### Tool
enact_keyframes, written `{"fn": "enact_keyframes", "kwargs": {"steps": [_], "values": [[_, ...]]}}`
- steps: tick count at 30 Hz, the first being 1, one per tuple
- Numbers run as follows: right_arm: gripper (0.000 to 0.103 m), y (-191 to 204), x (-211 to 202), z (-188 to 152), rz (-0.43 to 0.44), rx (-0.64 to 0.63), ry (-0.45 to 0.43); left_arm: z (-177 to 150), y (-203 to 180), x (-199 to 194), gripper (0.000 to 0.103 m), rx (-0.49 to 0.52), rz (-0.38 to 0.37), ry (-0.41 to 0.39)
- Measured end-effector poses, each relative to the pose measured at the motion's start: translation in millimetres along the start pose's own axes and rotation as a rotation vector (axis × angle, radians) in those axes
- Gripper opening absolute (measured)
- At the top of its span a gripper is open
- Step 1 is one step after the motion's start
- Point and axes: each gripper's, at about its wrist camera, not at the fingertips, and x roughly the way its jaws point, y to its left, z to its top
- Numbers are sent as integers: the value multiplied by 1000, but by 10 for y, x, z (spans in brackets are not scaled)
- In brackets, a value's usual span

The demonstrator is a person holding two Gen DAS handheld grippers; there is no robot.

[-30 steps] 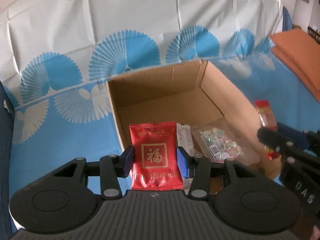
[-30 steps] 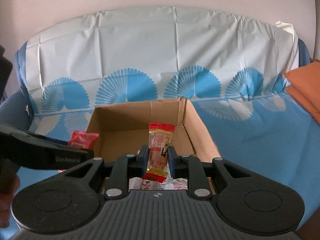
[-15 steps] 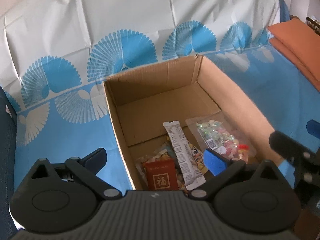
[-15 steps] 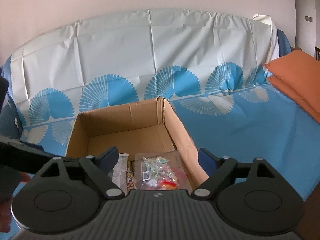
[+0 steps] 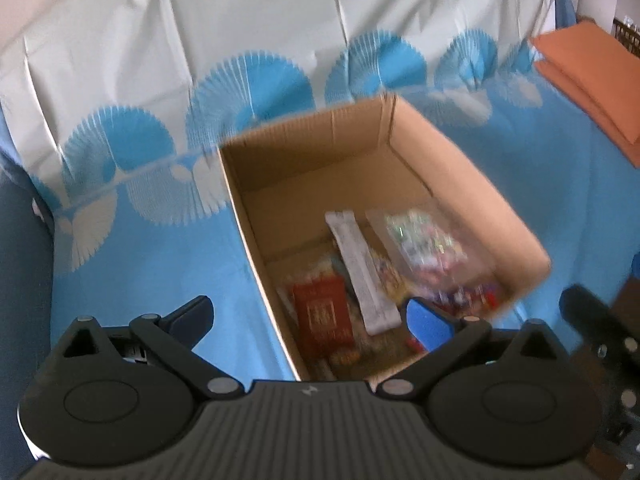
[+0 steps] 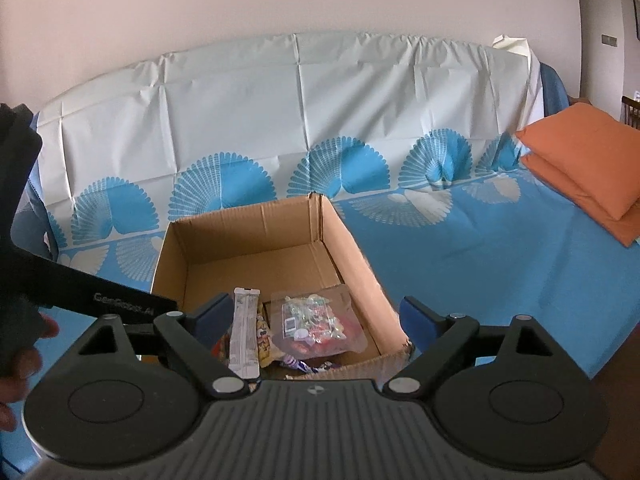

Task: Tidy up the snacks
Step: 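Raise both open tools above the box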

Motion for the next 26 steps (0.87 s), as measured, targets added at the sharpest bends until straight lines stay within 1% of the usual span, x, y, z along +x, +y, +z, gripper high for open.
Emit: {"fn": "enact_keyframes", "kwargs": {"steps": [1, 4, 11, 16, 21, 26], "values": [[91, -3, -27, -13, -2, 0, 0, -34, 10, -26, 103, -7, -5, -5], [92, -8, -99, -49, -3, 0, 4, -128, 16, -105, 103, -19, 56, -44], [96, 35, -241, -112, 8, -15, 11, -189, -13, -203, 103, -6, 46, -27], [98, 50, -308, -106, 14, -19, 5, -233, -39, -307, 103, 0, 49, -40], [102, 68, -362, -94, 11, -20, -1, -273, -58, -392, 103, 2, 49, -47], [103, 75, -403, -96, 6, -22, 10, -316, -87, -474, 103, 5, 62, -69]]}}
